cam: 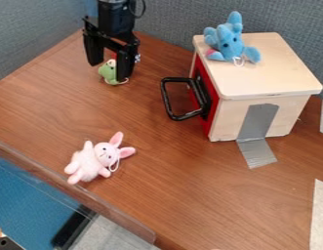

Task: Moved the pink bunny to the bottom right of the table

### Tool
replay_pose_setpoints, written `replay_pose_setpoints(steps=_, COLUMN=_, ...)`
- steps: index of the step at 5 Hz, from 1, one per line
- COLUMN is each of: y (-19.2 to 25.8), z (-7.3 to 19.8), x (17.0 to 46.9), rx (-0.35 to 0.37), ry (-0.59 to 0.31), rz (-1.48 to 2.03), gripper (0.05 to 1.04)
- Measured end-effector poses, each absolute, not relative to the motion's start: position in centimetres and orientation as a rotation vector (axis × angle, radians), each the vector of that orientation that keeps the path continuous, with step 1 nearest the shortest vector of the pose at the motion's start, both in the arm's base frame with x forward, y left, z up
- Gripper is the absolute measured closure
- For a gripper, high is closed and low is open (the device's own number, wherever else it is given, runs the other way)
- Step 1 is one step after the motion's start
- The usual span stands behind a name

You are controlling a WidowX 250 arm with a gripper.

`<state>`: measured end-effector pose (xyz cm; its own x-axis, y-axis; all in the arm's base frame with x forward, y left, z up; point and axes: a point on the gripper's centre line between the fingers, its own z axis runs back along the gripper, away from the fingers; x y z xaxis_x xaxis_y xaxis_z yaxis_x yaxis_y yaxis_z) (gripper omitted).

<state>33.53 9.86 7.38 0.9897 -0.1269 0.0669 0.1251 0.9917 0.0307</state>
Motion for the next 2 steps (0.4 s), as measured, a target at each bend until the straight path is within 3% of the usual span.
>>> replay_pose_setpoints(steps=1, y=7.5, z=7.6, x=30.4, rx=0.034, ry=-0.104, rz=-0.191, gripper=0.083)
replay_pose_setpoints(steps=2, y=5.1, z=5.1, x=27.3, rx=0.027, ry=-0.071, rz=-0.262, gripper=0.083)
